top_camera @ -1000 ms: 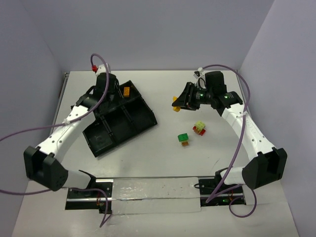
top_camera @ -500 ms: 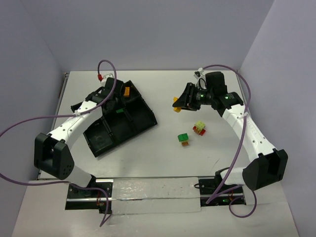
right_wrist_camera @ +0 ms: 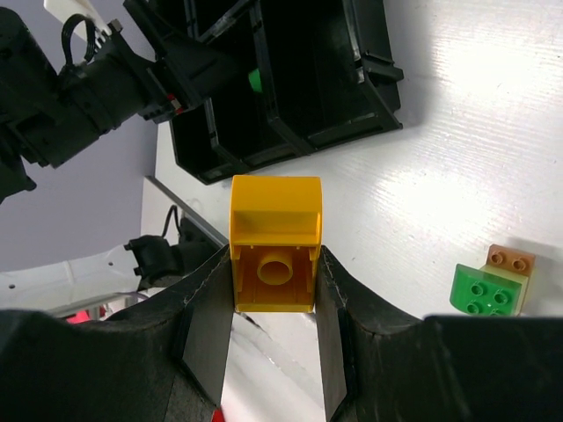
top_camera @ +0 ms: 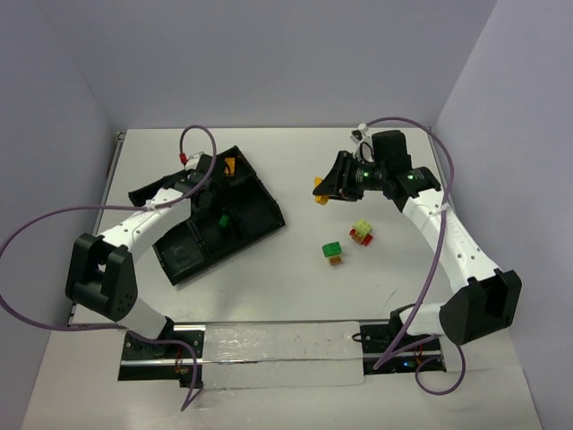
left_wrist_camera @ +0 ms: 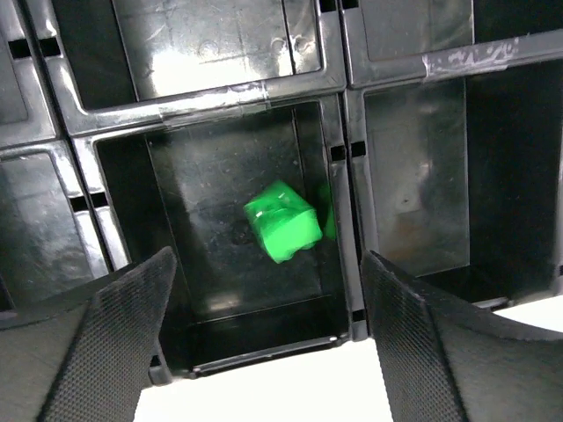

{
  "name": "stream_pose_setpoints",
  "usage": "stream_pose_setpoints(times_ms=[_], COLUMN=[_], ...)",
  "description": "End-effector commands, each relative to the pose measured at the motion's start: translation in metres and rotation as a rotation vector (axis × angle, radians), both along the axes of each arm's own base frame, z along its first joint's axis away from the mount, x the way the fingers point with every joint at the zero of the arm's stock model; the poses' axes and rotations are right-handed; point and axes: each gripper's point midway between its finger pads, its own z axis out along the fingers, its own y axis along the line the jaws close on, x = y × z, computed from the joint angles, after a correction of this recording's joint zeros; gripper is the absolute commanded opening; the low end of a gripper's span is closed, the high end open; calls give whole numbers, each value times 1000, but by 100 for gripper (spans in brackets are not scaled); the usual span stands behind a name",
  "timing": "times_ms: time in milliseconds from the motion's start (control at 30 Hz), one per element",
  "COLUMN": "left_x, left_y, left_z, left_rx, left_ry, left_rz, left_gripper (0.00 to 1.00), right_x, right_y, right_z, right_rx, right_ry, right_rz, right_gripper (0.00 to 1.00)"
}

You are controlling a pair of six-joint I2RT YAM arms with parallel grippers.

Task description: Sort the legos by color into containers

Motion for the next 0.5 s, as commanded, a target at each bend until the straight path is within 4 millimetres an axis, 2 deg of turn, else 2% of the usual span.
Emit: stream_pose_setpoints(times_ms=[0, 100, 200, 267, 333, 467], left_x=[15, 20, 23, 23, 22, 20], left_y=[-6, -12, -14, -9, -1, 21], left_z=[33, 66, 96, 110, 124, 148], left_rx=[-19, -50, -80, -75, -56, -32], left_ry=[-68, -119, -167, -187, -200, -220], left_rz=[-26, -49, -48, -29, 0, 137], left_gripper=[96, 98, 98, 98, 99, 99], right_x=[1, 6, 12, 29, 38, 84], right_y=[7, 13, 32, 47, 66, 100], right_z=[7, 7, 19, 8, 25, 27], right_rx=[-15, -31, -68, -130, -133, -161], right_ry=[-43, -54, -100, -93, -146, -213], right_rz=[38, 50, 84, 82, 99, 29], right_gripper=[0, 0, 0, 0, 0, 0])
